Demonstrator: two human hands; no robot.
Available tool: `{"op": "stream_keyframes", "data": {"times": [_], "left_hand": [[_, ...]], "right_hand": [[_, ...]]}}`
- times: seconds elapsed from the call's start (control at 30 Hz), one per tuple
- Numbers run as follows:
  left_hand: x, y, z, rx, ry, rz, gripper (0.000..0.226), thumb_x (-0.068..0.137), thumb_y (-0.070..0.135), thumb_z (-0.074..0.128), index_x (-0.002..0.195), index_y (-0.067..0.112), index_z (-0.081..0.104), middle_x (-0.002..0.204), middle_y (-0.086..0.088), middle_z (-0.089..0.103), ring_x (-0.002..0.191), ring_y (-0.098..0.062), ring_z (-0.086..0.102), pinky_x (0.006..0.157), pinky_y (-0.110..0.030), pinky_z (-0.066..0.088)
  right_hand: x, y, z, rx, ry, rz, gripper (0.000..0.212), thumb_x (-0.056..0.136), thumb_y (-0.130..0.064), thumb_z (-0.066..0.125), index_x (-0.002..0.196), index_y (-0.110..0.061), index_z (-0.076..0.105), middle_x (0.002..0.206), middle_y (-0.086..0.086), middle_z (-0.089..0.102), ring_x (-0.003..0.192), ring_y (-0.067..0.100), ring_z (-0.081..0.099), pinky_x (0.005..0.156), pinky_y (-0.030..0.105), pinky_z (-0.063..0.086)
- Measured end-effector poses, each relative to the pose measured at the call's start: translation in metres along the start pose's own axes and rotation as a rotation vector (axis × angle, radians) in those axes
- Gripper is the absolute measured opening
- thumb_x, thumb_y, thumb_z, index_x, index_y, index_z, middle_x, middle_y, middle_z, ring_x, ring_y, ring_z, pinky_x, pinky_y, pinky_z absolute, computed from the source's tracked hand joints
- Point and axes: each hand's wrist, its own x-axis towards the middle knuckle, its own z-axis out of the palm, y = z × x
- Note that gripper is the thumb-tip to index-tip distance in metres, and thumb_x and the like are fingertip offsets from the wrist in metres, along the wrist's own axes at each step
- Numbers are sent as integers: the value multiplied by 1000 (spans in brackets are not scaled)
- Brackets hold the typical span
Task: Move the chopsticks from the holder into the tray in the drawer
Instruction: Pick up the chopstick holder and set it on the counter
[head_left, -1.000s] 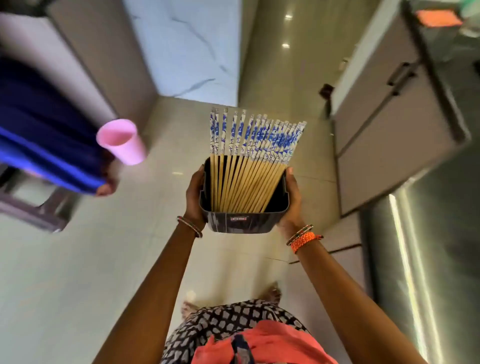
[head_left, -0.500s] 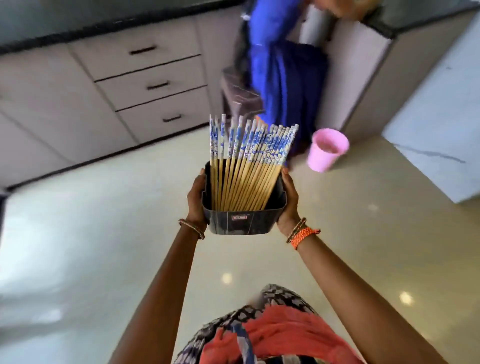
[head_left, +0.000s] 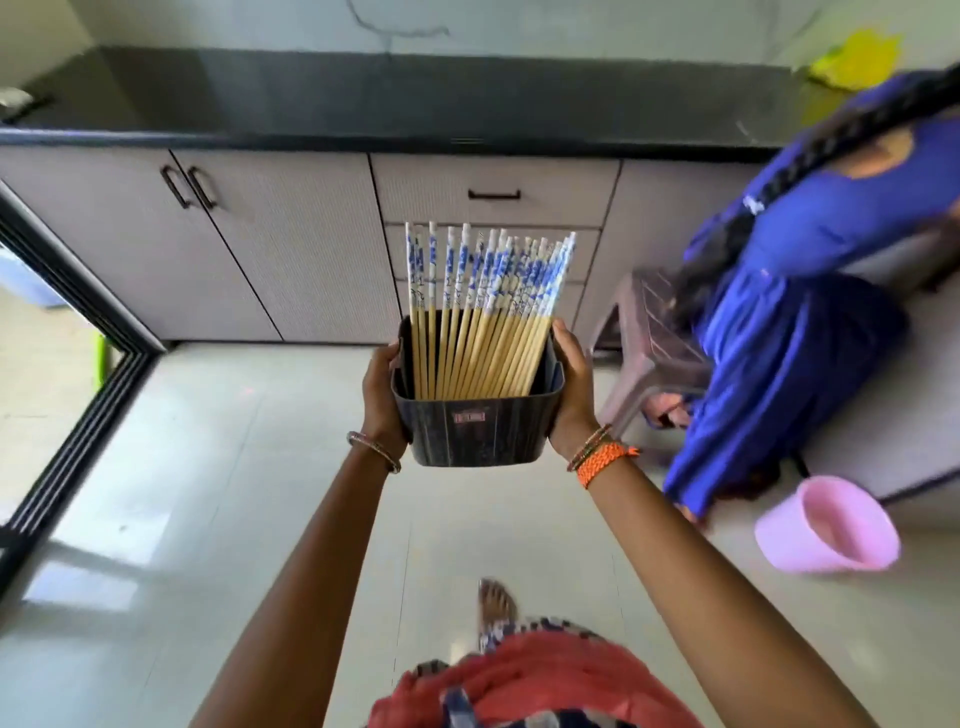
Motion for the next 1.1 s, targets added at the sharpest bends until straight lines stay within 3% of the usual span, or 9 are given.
{"op": "stream_keyframes", "data": {"times": [0.13,0.4,0.5,0.6,0.67,0.8,0.93,1.03,1.1], "left_hand": [[92,32,12,10,6,25,39,95,29,30,77,15,60,58,7,68,59,-9,63,61,-23,50],[270,69,4,113,-10,38,34,95,26,30,77,16,57,53,9,68,51,0,63,59,-25,48],[342,86,1,95,-79,37,37,96,35,31,97,12,60,86,-2,69,80,-15,65,74,-33,51],[415,108,5,113,-126,3,59,85,52,38,120,7,55,117,-14,60,105,-27,57,93,-44,44],[457,121,9,157,-169,-32,51,90,49,34,110,9,58,109,-10,62,98,-23,59,82,-35,52],[530,141,26,216,-292,-126,44,98,37,25,103,6,56,91,-7,61,76,-15,58,51,-18,54],[585,152,50,174,-277,-85,37,98,33,28,91,15,59,87,-2,65,72,-10,63,59,-22,51],[631,154,74,131,-228,-48,31,97,26,33,85,15,59,79,0,68,71,-12,63,61,-24,53],[667,155,91,118,-233,-38,32,97,25,34,82,14,60,69,5,70,65,-9,65,55,-20,55]], "right_hand": [[101,-18,24,-72,-13,-14,35,96,-37,38,93,-13,64,86,5,68,79,20,65,78,32,52],[282,-14,54,-88,-43,7,39,89,-44,45,95,-13,68,86,6,70,80,23,66,80,36,50],[349,-13,72,-119,-4,23,68,81,-54,55,122,0,58,109,17,65,98,32,62,94,48,48],[412,-20,86,-66,19,61,66,86,-49,47,128,2,54,102,14,66,88,27,65,75,33,58],[449,-28,92,-25,54,61,56,89,-45,45,119,0,60,95,11,68,84,26,66,71,31,58],[518,-38,98,-21,189,-5,84,64,-50,73,125,3,54,118,24,56,109,39,53,105,59,36],[581,-55,95,-32,185,-34,39,76,-43,62,98,-11,67,105,17,62,102,34,54,104,53,36],[630,-74,93,-22,187,-54,39,80,-44,56,98,-12,68,99,12,64,95,30,58,102,52,38],[666,-87,85,-16,213,-46,50,82,-45,52,112,-7,65,104,13,64,98,29,58,103,51,38]]}}
